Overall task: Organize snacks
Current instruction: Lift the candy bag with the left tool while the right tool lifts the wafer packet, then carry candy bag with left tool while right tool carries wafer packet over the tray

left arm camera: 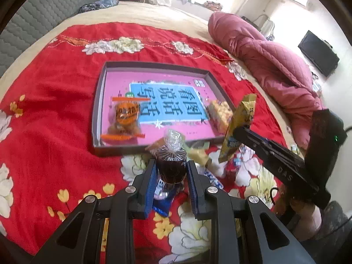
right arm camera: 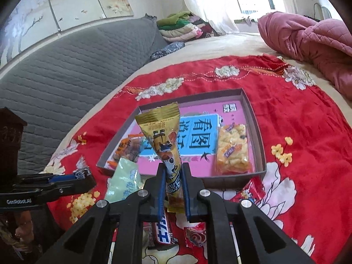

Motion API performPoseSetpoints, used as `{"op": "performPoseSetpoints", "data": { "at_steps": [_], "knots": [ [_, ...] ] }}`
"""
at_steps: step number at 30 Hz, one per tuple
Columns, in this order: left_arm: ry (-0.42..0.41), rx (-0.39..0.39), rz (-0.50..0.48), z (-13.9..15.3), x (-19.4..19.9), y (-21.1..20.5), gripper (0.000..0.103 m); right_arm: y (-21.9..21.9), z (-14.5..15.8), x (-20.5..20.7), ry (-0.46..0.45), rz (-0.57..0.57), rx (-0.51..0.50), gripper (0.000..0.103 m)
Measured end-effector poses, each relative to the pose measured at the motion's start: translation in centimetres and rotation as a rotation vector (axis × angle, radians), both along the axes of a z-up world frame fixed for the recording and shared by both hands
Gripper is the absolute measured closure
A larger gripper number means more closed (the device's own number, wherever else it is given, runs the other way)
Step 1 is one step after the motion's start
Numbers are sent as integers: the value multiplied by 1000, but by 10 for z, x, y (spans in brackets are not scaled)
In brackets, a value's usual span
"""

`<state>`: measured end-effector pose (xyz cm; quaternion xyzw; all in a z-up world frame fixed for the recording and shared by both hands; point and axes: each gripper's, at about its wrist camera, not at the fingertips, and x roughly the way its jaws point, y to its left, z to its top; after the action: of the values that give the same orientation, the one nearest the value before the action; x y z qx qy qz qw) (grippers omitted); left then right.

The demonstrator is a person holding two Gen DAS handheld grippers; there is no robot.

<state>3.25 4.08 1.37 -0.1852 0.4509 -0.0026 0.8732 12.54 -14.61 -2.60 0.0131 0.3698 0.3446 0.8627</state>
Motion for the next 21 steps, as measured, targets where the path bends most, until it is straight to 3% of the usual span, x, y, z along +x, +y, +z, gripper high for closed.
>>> {"op": "performPoseSetpoints", "data": {
  "at_steps": [21],
  "knots": [
    [-51,-17,39,23,73,3,75,5,32,24,-67,-52,74,89]
  ]
}}
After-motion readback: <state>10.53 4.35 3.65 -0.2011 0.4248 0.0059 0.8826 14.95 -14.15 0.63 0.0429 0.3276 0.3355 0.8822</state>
